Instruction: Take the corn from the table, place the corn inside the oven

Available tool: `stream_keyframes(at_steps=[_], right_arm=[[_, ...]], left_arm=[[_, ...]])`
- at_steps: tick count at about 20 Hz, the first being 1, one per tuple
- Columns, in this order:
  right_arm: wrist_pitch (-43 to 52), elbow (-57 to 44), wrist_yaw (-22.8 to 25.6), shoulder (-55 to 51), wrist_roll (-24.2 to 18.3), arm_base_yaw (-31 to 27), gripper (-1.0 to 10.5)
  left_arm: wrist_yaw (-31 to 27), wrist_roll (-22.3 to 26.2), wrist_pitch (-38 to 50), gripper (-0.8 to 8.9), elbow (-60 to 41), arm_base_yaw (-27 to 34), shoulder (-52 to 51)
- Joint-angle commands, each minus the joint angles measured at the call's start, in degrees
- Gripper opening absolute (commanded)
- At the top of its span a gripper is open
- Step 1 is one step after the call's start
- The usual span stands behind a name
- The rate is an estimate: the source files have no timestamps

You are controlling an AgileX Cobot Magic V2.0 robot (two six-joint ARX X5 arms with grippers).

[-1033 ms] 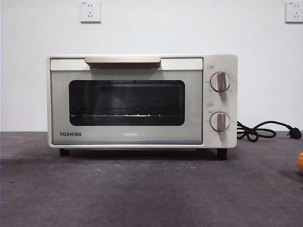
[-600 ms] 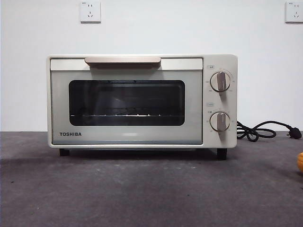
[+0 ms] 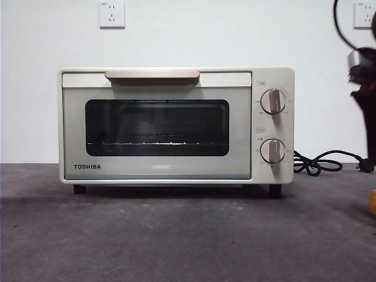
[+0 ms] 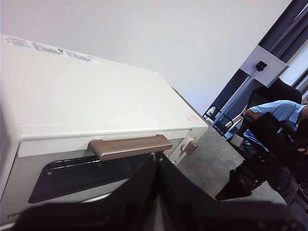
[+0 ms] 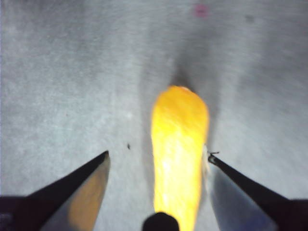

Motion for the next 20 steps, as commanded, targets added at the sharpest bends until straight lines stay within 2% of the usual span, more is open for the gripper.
stream_keyframes(at_steps=[1, 3, 5, 16, 17, 19, 20], right_arm=[[0.96, -0.11, 3.39, 2.54, 1.16, 1.79, 3.2], [1.40, -0.11, 8.17, 4.20, 1.55, 2.91, 3.2], [1.88, -0.11, 10.08, 5.62, 1.92, 2.95, 3.2], [3.56, -0.85, 8.94, 10.97, 1.73, 2.93, 3.0], [3.61, -0.85, 9.01, 10.95, 1.68, 2.93, 2.2], [3.78, -0.85, 9.03, 10.91, 1.68, 2.93, -0.3], [3.82, -0.83, 9.11, 10.91, 1.70, 2.93, -0.1]], left_arm=[[0.33, 0.92, 0.28, -0.05, 0.07, -0.20, 0.00], [0.39, 0.92, 0.26, -0.05, 0.07, -0.20, 0.00], [0.72, 0.92, 0.26, -0.05, 0.07, -0.20, 0.00], [0.70, 0.94, 0.26, -0.05, 0.07, -0.20, 0.11], [0.68, 0.94, 0.26, -0.05, 0.07, -0.20, 0.11], [0.68, 0.92, 0.28, -0.05, 0.07, -0.22, 0.26], [0.70, 0.92, 0.28, -0.05, 0.07, -0.28, 0.33]])
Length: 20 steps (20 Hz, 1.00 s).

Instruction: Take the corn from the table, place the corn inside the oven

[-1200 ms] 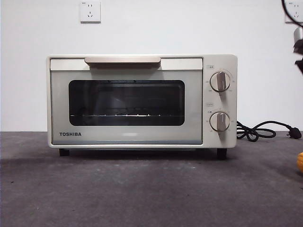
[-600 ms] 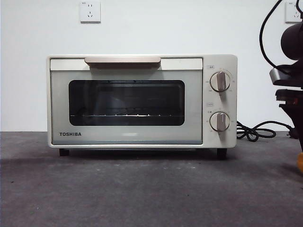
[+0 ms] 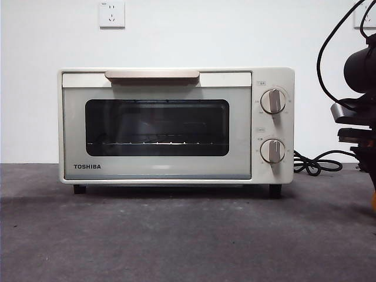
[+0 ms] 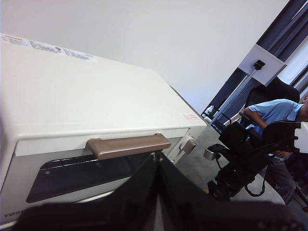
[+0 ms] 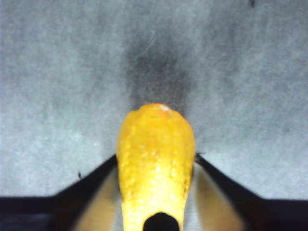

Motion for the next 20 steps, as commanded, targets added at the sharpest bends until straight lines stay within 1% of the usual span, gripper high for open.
stream_keyframes(at_steps=[1, 6, 8, 10, 11, 13, 14, 16, 18, 20], right_arm=[[0.04, -0.57, 0.13, 0.37, 0.20, 0.04, -0.1], [-1.70, -0.17, 0.17, -4.52, -0.04, 0.04, -0.1], [-2.58, 0.24, -0.04, -8.61, -0.04, 0.04, -0.1], [-2.86, 0.42, -0.70, -13.73, -0.02, 0.04, -0.1], [-2.99, 0.42, -1.86, -16.55, 0.00, 0.04, -0.1], [-3.04, 0.42, -5.77, -22.18, 0.00, 0.04, -0.1], [-3.04, 0.44, -7.69, -25.11, 0.02, 0.04, -0.1], [-3.34, 0.55, -9.73, -30.01, 0.57, 0.04, -0.1], [-4.79, 1.46, -10.47, -33.73, 1.31, 0.04, -0.1], [-6.54, 2.80, -10.49, -36.41, 1.31, 0.04, -0.1]], left_arm=[[0.17, 0.92, 0.31, -0.05, 0.07, -0.59, 0.22], [-0.79, 0.92, 3.32, -0.06, 0.37, -4.98, 3.17], [-3.21, 1.14, 3.15, -0.06, 2.19, -7.96, 5.88], [-5.53, 3.23, 2.73, -0.06, 5.27, -11.67, 9.40], [-7.63, 5.01, 1.44, -0.06, 7.39, -13.68, 11.45], [-12.92, 9.92, -3.06, -0.06, 12.48, -17.84, 16.20], [-16.22, 12.96, -6.19, -0.06, 15.52, -20.13, 18.95], [-23.71, 18.21, -12.20, -0.06, 20.87, -23.87, 24.06], [-30.88, 22.23, -17.11, -0.06, 25.53, -26.51, 29.00], [-35.17, 24.87, -20.17, -0.06, 28.92, -28.00, 33.16]])
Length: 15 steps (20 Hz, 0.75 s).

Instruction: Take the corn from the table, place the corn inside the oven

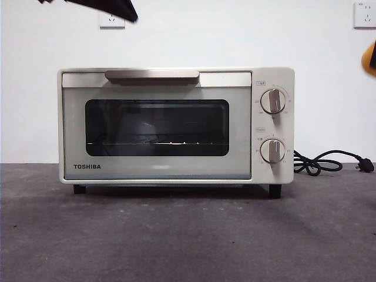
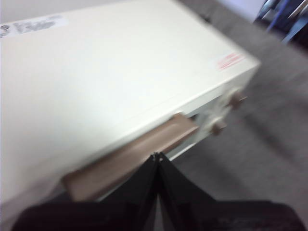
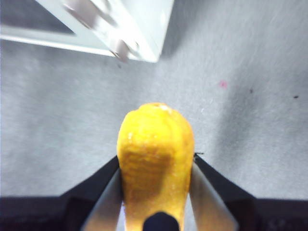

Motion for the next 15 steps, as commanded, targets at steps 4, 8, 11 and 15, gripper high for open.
stream_keyframes(at_steps=[4, 8, 11, 15], right_arm=[[-4.87, 4.52, -0.11, -3.58, 0.52, 0.04, -0.1], [-7.39, 8.72, -0.11, -3.82, 0.26, 0.04, -0.1], [-8.09, 10.75, -0.13, -3.85, 0.15, 0.04, -0.1], [-9.40, 12.63, -0.13, -3.85, -0.50, 0.04, -0.1]], left_arm=[[-6.67, 6.51, -1.66, -0.06, 3.08, -1.49, 6.71], [-10.05, 8.15, -2.69, -0.06, 3.08, -1.46, 8.96], [-11.17, 9.16, -2.97, -0.06, 3.08, -1.46, 10.16], [-11.13, 9.68, -4.07, -0.06, 3.08, -1.46, 11.80]])
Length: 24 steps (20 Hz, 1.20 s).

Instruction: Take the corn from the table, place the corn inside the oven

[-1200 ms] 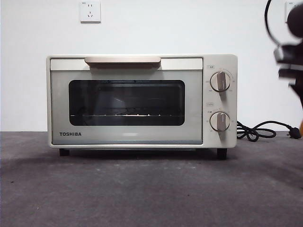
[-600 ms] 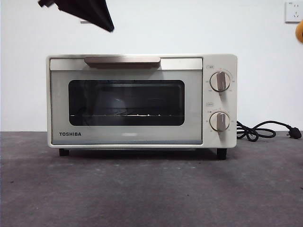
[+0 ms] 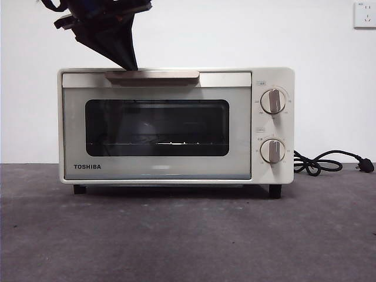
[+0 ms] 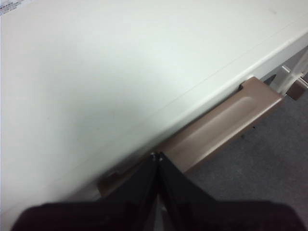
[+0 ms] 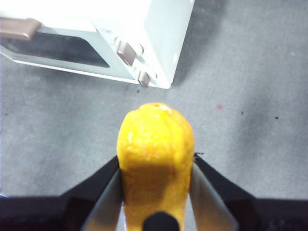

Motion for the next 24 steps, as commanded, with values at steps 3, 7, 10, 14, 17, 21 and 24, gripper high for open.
stream_keyframes(at_steps=[3, 7, 10, 14, 17, 21, 24], right_arm=[[-1.14, 1.64, -0.07, -0.11, -1.07, 0.04, -0.1], [-1.36, 1.64, -0.13, -0.11, -1.25, 0.04, -0.1], [-1.36, 1.64, -0.13, -0.11, -1.29, 0.04, -0.1], [-1.36, 1.64, -0.13, -0.11, -1.51, 0.04, -0.1], [-1.57, 1.64, -0.13, -0.11, -1.51, 0.04, -0.1], [-2.49, 1.64, -0.13, -0.09, -2.21, 0.04, -0.1], [-3.21, 1.64, -0.72, -0.09, -2.64, 0.04, -0.1]], left_arm=[[0.44, 0.85, -5.03, -0.06, -0.44, -0.35, 2.03], [0.57, 0.61, -10.08, -0.06, -0.44, -1.40, 2.01], [3.19, -0.07, -13.77, -0.06, -0.44, -2.91, 2.01], [8.61, -0.46, -18.40, -0.06, -0.44, -5.64, 2.01], [9.35, -0.46, -20.74, -0.06, -0.44, -8.57, 2.01], [9.42, -0.50, -22.69, -0.06, -0.44, -11.54, 1.99], [9.38, -0.87, -25.31, -0.06, -0.44, -13.18, 1.99]])
